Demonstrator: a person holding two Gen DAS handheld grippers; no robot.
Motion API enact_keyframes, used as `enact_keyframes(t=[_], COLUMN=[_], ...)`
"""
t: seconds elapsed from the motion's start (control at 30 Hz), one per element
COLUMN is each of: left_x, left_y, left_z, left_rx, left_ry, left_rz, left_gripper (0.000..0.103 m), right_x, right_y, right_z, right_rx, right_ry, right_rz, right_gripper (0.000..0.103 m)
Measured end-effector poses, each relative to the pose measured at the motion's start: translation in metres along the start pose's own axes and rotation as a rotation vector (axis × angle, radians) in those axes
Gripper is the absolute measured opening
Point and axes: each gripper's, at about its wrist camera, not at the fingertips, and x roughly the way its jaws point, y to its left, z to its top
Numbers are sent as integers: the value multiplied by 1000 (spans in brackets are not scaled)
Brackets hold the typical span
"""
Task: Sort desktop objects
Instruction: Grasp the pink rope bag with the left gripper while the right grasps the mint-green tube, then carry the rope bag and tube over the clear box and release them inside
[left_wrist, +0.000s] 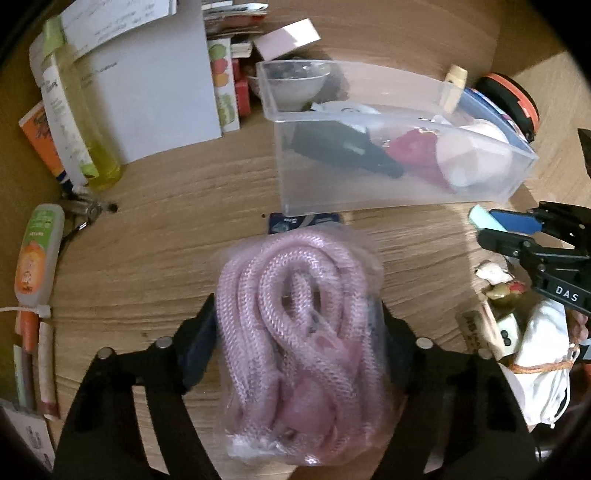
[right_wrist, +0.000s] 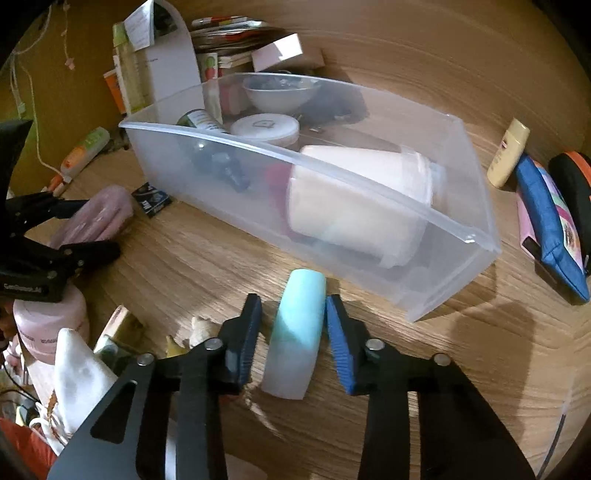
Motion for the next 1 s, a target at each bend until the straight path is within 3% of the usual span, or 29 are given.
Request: enact_keyframes(t=[0.13,0.43,1.0], left_x=[-4,-16,-85], left_y=[2,20,4], left_z=[-2,-5,21], left_rx=[-14,-120,-54], left_ry=[-21,-76,-259], left_rz=[-20,-30,-1], left_gripper=[64,61,61], right_x=[-1,-20,-82], right_y=[3,0,4], right_z=[3,3,20], right_rx=[-4,16,11], right_ry=[-3,-51,-189], right_rz=[21,49,32], right_gripper=[23,23,23])
